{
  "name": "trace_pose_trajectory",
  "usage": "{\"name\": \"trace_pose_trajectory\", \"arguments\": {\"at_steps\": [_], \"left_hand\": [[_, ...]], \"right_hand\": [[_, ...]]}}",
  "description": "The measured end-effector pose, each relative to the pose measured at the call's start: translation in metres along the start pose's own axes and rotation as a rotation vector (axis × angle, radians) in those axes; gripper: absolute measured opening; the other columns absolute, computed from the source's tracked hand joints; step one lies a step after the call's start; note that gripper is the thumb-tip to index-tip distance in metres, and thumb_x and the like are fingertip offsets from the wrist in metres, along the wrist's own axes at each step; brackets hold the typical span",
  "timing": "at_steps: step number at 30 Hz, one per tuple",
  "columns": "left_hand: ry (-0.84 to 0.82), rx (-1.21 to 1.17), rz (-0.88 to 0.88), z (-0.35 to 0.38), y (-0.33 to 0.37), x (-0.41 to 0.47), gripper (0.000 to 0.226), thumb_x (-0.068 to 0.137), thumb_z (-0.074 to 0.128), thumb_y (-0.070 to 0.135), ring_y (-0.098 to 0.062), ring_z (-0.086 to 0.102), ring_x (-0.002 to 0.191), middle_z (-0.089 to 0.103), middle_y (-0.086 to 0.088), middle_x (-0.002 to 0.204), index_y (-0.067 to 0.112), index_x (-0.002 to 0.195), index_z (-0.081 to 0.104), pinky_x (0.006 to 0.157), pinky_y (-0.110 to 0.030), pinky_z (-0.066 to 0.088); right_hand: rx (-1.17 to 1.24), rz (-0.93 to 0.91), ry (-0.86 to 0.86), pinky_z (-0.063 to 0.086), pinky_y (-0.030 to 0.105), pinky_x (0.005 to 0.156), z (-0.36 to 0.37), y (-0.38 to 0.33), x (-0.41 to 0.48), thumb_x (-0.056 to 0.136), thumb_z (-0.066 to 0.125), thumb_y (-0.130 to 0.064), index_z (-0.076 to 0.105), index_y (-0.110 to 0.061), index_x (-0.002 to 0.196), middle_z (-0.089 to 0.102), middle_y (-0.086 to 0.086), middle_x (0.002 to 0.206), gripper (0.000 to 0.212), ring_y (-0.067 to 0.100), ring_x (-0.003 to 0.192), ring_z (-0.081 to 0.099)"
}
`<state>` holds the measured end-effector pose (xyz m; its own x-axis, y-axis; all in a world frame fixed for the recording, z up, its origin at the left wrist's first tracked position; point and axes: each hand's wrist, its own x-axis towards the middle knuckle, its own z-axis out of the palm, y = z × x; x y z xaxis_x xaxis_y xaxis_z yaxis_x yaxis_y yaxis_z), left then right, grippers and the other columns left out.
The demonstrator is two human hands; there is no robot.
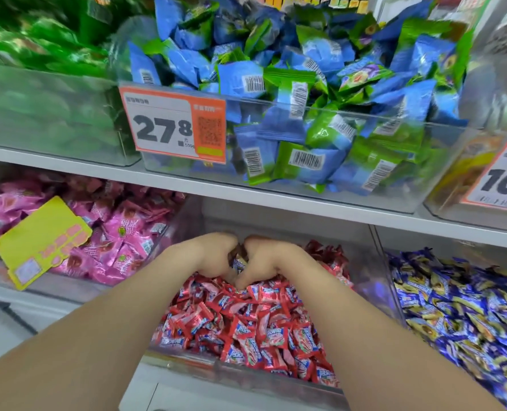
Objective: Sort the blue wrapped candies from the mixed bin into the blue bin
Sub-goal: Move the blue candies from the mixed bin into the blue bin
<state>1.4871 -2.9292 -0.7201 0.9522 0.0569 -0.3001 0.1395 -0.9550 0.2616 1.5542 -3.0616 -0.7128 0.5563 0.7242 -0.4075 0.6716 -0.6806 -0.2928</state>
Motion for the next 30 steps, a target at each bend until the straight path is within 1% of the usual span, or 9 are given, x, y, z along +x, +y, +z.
{"name": "trace_pose_trajectory", "arguments": {"at_steps": [2,4,6,9,13,20,23,27,30], "left_hand": [[0.047,-0.032,0.025,-0.005,-0.001,-0.006,0.049,0.075,0.091,0.039,-0.025,0.061,0.084,0.065,-0.003,0.092,0.011,0.107,0.067,0.071,-0.036,0.047],[0.117,-0.054,0.058,-0.013,0.002,-0.016,0.047,0.077,0.090,0.038,-0.024,0.064,0.085,0.067,-0.004,0.094,0.013,0.110,0.069,0.073,-0.035,0.049],[0.197,-0.122,0.098,-0.022,0.009,-0.027,0.039,0.079,0.089,0.035,-0.015,0.065,0.073,0.069,0.000,0.085,0.014,0.107,0.071,0.067,-0.032,0.050],[0.266,-0.214,0.155,-0.032,0.023,-0.051,0.034,0.077,0.091,0.040,-0.006,0.060,0.063,0.071,0.004,0.077,0.021,0.099,0.074,0.067,-0.030,0.054],[0.226,-0.312,0.252,-0.033,0.044,-0.082,0.038,0.069,0.096,0.043,-0.003,0.062,0.062,0.073,0.006,0.076,0.027,0.093,0.071,0.067,-0.024,0.053],[0.071,-0.133,0.247,-0.014,0.073,-0.096,0.048,0.053,0.100,0.050,-0.003,0.066,0.072,0.070,0.012,0.082,0.038,0.088,0.070,0.071,-0.034,0.059],[0.024,-0.114,0.234,-0.011,0.072,-0.097,0.037,0.064,0.097,0.040,0.000,0.066,0.074,0.072,0.013,0.082,0.038,0.090,0.070,0.074,-0.035,0.059],[-0.045,-0.155,0.240,-0.019,0.073,-0.104,0.027,0.088,0.076,0.017,0.003,0.063,0.067,0.075,0.010,0.089,0.038,0.103,0.067,0.067,-0.028,0.053],[-0.088,-0.147,0.197,-0.024,0.074,-0.105,0.041,0.092,0.054,0.002,-0.012,0.066,0.078,0.066,0.008,0.103,0.038,0.108,0.064,0.071,-0.042,0.057]], "right_hand": [[0.030,-0.002,0.030,0.041,0.026,0.050,-0.004,0.001,-0.009,0.074,0.090,-0.034,0.060,-0.014,0.080,0.060,-0.002,0.075,0.037,0.016,0.063,0.056],[0.082,-0.014,0.075,0.047,0.027,0.055,-0.009,0.003,-0.021,0.072,0.091,-0.031,0.066,-0.011,0.086,0.069,0.001,0.081,0.035,0.020,0.069,0.063],[0.173,-0.034,0.128,0.056,0.032,0.066,-0.017,0.007,-0.036,0.067,0.094,-0.032,0.072,-0.014,0.089,0.077,0.003,0.086,0.036,0.020,0.072,0.069],[0.202,-0.094,0.202,0.053,0.031,0.065,-0.030,0.012,-0.067,0.066,0.094,-0.032,0.071,-0.019,0.095,0.076,0.001,0.088,0.039,0.013,0.070,0.064],[0.199,-0.172,0.209,0.051,0.037,0.063,-0.028,0.015,-0.120,0.067,0.095,-0.031,0.064,-0.016,0.107,0.063,-0.003,0.082,0.052,0.012,0.065,0.054],[0.278,-0.185,-0.014,0.064,0.046,0.079,-0.012,0.033,-0.173,0.078,0.092,-0.016,0.060,-0.025,0.128,0.072,0.001,0.106,0.060,0.020,0.082,0.076],[0.241,-0.149,0.074,0.065,0.040,0.082,-0.006,0.040,-0.176,0.084,0.080,-0.003,0.059,-0.025,0.139,0.072,-0.003,0.102,0.063,0.013,0.081,0.076],[0.164,-0.137,0.253,0.056,0.026,0.070,-0.013,0.045,-0.182,0.085,0.066,-0.012,0.070,-0.032,0.125,0.068,-0.009,0.089,0.044,0.005,0.069,0.064],[0.136,-0.134,0.336,0.050,0.024,0.065,-0.019,0.045,-0.185,0.094,0.061,-0.017,0.073,-0.033,0.115,0.064,-0.006,0.090,0.029,0.008,0.068,0.061]]}}
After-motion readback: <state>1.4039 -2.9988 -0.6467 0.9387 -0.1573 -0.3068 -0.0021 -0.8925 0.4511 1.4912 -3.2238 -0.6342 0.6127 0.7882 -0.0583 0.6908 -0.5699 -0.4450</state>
